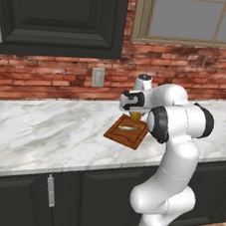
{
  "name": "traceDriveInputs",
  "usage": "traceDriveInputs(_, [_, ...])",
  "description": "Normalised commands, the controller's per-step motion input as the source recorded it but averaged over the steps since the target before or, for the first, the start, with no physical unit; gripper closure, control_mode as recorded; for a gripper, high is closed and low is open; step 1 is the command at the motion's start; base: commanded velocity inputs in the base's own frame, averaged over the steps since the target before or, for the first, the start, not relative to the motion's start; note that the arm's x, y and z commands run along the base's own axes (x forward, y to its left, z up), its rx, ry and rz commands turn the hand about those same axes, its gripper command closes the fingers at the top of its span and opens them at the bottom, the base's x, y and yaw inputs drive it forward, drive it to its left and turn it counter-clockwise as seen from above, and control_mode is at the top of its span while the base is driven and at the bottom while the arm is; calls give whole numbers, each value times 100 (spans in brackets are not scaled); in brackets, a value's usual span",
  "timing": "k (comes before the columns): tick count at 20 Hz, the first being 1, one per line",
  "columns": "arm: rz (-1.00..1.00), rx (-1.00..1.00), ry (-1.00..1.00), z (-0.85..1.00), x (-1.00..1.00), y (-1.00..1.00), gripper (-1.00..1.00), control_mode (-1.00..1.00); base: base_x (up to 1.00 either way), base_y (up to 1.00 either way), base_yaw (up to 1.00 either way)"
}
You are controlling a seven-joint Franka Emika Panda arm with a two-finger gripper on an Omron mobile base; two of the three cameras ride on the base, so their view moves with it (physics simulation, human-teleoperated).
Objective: Retrieve a lemon from the fridge and place it on the cutting board with the fish.
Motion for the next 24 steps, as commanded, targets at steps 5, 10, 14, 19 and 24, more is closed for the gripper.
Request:
traceDriveInputs(5, [0, 4, 0, -27, 6, 0, 100, -100, 0, 0, 0])
traceDriveInputs(10, [0, 0, 0, -18, 11, 0, 100, -100, 0, 0, 0])
traceDriveInputs(14, [0, 0, 0, -13, 29, 0, 100, -100, 0, 0, 0])
traceDriveInputs(19, [0, 0, 0, -19, 29, 0, 100, -100, 0, 0, 0])
traceDriveInputs(24, [0, 0, 0, -23, 20, 0, 100, -100, 0, 0, 0])
